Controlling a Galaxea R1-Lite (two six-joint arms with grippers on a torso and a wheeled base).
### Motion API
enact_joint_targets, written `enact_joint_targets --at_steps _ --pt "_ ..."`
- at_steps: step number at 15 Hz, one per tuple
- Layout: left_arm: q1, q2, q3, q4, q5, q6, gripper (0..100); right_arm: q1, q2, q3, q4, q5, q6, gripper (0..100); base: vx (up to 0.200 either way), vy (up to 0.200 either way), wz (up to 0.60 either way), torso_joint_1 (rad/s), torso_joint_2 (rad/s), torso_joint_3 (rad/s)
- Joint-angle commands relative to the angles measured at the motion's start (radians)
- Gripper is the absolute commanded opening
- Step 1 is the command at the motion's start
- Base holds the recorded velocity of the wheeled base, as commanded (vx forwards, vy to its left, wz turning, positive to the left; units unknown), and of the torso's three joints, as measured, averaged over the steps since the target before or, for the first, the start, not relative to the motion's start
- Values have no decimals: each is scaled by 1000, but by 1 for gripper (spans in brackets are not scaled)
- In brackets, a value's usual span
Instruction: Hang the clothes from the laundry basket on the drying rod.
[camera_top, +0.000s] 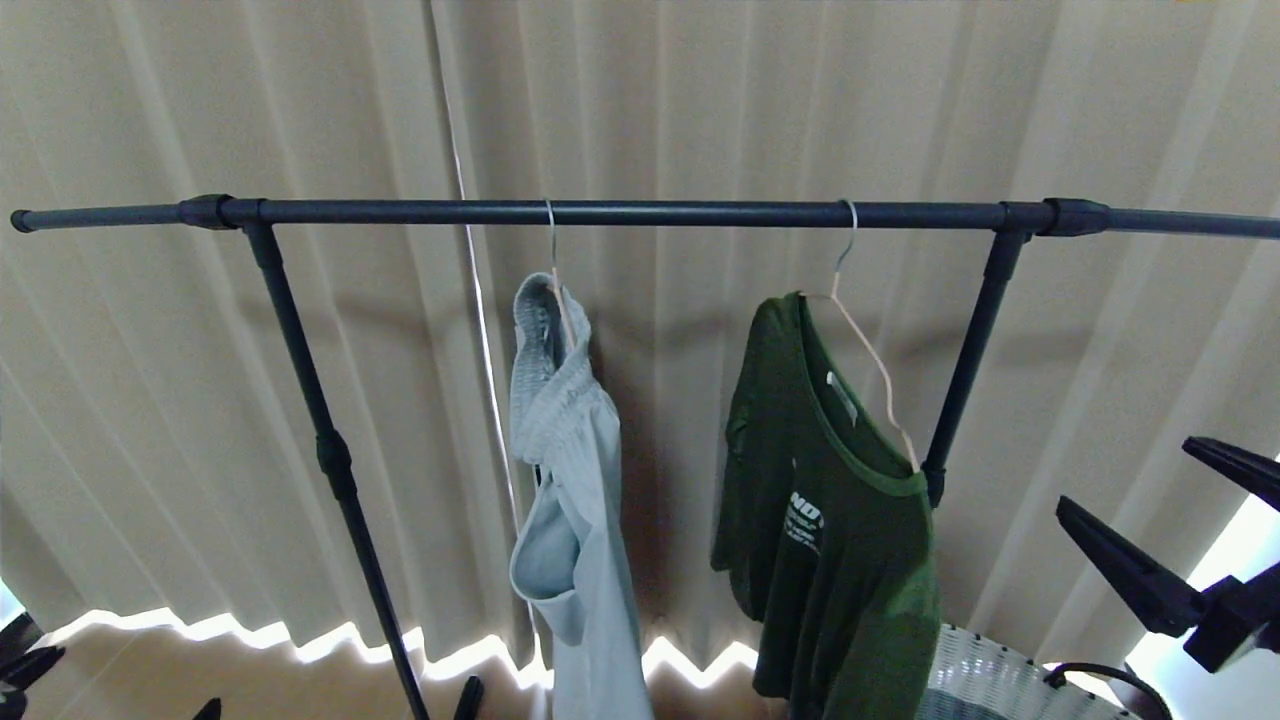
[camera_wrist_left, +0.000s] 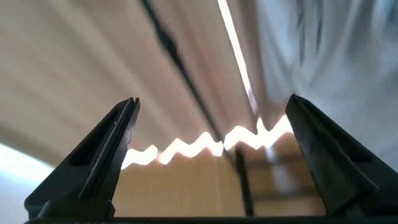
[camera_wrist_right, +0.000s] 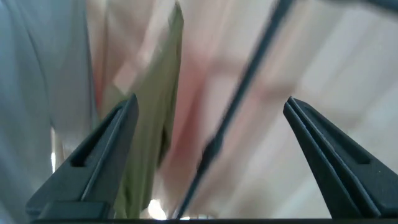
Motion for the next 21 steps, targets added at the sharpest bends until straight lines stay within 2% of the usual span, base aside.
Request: enact_joint_targets --at_steps 1,2,3,8,10,13,14,16,17,18,19,21 --pt "133 -216 -61 205 0 -2 100 -16 -126 13 97 -2 31 100 0 0 0 0 0 0" --pt "182 -298 -93 311 -5 -2 100 -16 -184 13 191 -2 51 100 0 0 0 0 0 0" --pt "199 -350 -107 366 -5 -2 100 -19 -221 13 250 -2 59 100 0 0 0 0 0 0" --pt "270 -581 -107 552 -2 3 100 -118 -445 13 559 -4 62 100 0 0 0 0 0 0" --pt "288 -594 -103 558 4 -1 100 -162 -527 5 680 -4 62 100 0 0 0 0 0 0" --pt "386 -607 -95 575 0 -1 100 -296 -643 4 842 -12 60 100 0 0 0 0 0 0" --pt "385 -610 -90 570 -2 -1 100 -325 -680 5 881 -12 60 100 0 0 0 0 0 0" --pt "385 -610 -69 549 -6 -13 100 -338 -751 10 936 -10 60 100 0 0 0 0 0 0" --pt "376 -630 -37 503 -16 -10 100 -337 -818 10 994 -10 60 100 0 0 0 0 0 0" --pt "356 -669 -33 488 -57 -5 100 -337 -870 11 1037 -7 60 100 0 0 0 0 0 0" --pt "351 -683 -24 481 -131 3 100 -329 -925 11 1071 2 62 100 0 0 0 0 0 0" --pt "351 -683 3 449 -189 3 100 -315 -988 10 1073 5 62 100 0 0 0 0 0 0"
